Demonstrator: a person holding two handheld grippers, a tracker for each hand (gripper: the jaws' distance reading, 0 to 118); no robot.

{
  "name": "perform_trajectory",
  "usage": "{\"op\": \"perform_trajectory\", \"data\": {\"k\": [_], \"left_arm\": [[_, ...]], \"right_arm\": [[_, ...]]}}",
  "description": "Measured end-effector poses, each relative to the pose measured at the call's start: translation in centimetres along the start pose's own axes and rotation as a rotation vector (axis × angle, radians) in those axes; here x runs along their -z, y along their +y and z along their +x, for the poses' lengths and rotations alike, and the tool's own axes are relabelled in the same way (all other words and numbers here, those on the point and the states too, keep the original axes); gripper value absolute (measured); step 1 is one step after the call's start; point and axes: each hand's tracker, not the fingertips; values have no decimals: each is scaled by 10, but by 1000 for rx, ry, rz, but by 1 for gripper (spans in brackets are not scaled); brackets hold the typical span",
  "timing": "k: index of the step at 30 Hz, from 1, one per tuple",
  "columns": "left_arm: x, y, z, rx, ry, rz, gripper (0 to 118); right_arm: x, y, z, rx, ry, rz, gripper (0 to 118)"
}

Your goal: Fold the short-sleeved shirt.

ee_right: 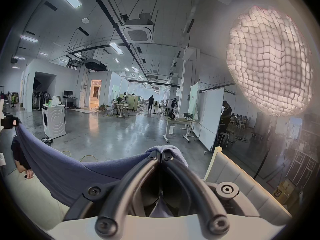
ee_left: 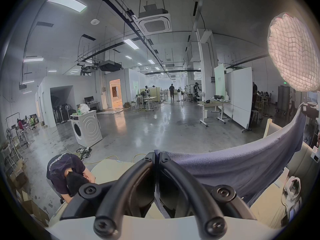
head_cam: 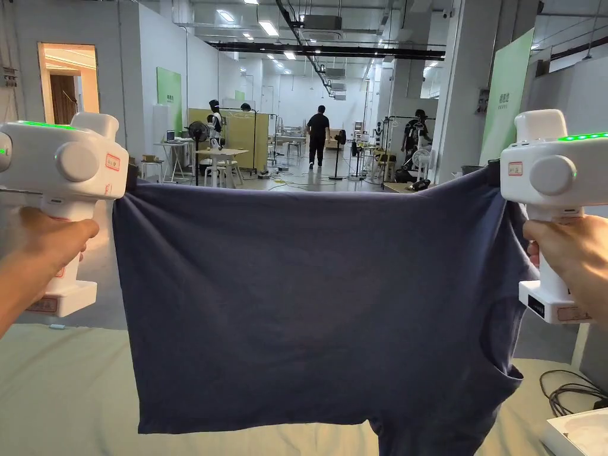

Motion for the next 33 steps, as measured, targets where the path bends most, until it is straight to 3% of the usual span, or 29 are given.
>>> {"op": "perform_trajectory", "data": {"k": [12,21,33], "left_arm": [[-40,-97,-4,0,-43,-65,3],[-136,-206,-15,-39,-69,-92,3],[-268,-380,-16,-94,-42,-281,3]], "right_arm": [[-68,-78,3,11,40,-37,0],[-189,-174,15,-17,75,-69,0],[-323,-325,11,-87,107,-276,0]]}}
